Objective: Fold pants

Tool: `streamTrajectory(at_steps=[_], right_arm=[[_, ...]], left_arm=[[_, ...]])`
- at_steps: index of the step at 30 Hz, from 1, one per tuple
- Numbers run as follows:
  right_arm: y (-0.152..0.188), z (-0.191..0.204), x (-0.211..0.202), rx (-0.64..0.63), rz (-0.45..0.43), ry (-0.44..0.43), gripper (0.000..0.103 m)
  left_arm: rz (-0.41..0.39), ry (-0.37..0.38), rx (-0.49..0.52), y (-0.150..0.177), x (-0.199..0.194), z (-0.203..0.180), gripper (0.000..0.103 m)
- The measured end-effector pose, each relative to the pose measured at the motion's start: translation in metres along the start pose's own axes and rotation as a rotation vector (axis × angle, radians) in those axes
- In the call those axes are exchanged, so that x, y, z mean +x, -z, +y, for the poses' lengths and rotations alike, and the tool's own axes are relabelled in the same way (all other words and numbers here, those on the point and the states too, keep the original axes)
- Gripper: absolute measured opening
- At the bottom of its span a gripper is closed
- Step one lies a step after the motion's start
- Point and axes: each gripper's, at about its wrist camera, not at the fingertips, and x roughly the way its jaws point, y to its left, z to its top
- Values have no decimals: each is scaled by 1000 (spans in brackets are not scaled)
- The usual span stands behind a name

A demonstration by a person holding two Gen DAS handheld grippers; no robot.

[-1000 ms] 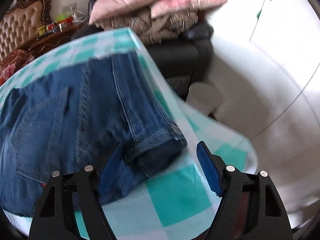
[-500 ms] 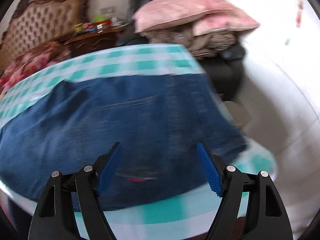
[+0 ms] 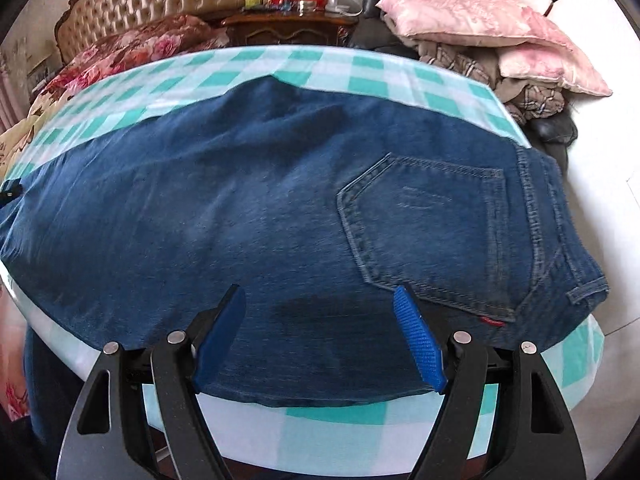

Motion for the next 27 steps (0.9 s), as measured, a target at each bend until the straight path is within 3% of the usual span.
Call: streamTrajectory(at_steps=[4,6,7,9,11,13,14,16,17,18,19,20,22,25,27], right_arm=[[3,8,3,-30,10,13,74],[4,8,5,-26,19,17,74],[4,8,7,-23,23,19,74],[2,10,8,-22,24,21,75],[0,15,8,-31,26,16,75],[0,19,9,-44,32,20,75],[1,19,10,-47,35,23,75],[1,17,10,-42,36,21,78],[1,15,10,-38,36,23,79],[1,13,11,-32,35,26,79],[0,10,10,-20,30,26,79],[-1,6,9,-4,22,21,79],[-2,-1,9,28,11,21,79],[0,-9,16,47,24,24,79],[2,-9,18,39,15,23,80]], left_arm=[[-28,-122,-125,-13,2,35,19],[-72,-34,-126,-19,-8,36,23],[-79,6,-115,-21,-10,32,31],[-76,102,-22,-23,-10,6,43],[-56,94,52,-24,-1,-14,44],[-23,23,47,-25,13,-17,45],[-8,-16,-20,-24,18,-4,45],[-10,3,-150,-27,20,30,25],[-13,-34,-167,-28,17,39,25],[-26,-138,-170,-29,11,50,31],[-39,-241,-175,-29,4,61,44],[-63,-271,-219,-27,-7,81,46],[-101,-230,-329,-18,-30,115,45],[-137,-278,-354,-4,-57,137,46],[-152,-282,-426,17,-77,155,45]])
